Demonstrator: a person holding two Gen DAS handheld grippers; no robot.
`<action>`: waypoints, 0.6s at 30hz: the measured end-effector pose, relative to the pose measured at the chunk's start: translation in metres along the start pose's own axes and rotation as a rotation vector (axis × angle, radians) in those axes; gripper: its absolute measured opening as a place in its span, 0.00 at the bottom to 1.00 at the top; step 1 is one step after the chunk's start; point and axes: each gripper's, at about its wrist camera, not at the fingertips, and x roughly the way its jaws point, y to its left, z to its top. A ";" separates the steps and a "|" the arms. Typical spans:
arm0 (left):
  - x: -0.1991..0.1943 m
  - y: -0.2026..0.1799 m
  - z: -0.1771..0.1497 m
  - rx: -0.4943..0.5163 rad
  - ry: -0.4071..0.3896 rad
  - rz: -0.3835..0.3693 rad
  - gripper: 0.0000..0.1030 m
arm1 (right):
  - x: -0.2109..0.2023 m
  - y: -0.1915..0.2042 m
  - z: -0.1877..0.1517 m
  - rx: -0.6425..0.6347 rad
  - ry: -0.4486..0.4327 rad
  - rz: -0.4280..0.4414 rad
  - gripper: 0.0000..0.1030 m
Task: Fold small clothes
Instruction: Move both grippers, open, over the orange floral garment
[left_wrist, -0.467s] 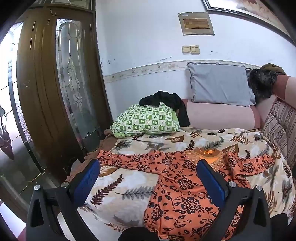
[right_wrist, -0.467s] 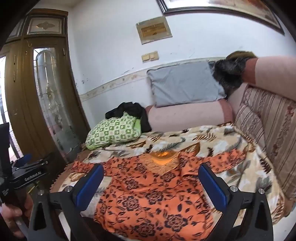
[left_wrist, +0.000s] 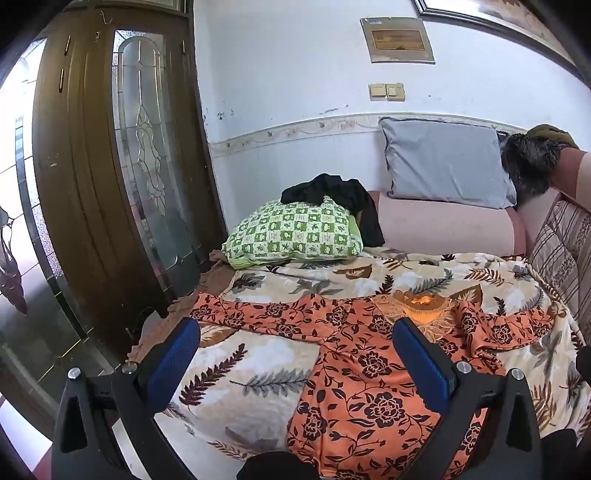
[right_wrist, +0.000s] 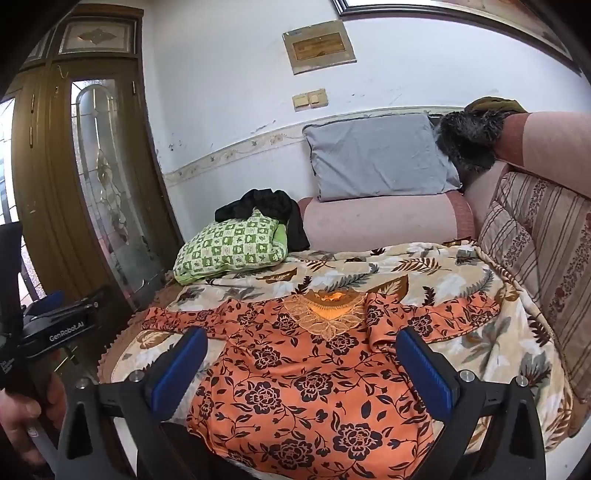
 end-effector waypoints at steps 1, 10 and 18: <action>0.001 0.000 0.000 0.000 0.001 0.001 1.00 | 0.003 0.002 -0.002 -0.005 0.000 -0.003 1.00; 0.005 -0.003 0.002 0.008 0.010 0.003 1.00 | 0.011 0.006 -0.012 -0.030 0.007 0.002 1.00; 0.007 -0.005 0.001 0.014 0.013 0.000 1.00 | 0.019 0.007 -0.013 -0.046 0.029 -0.020 1.00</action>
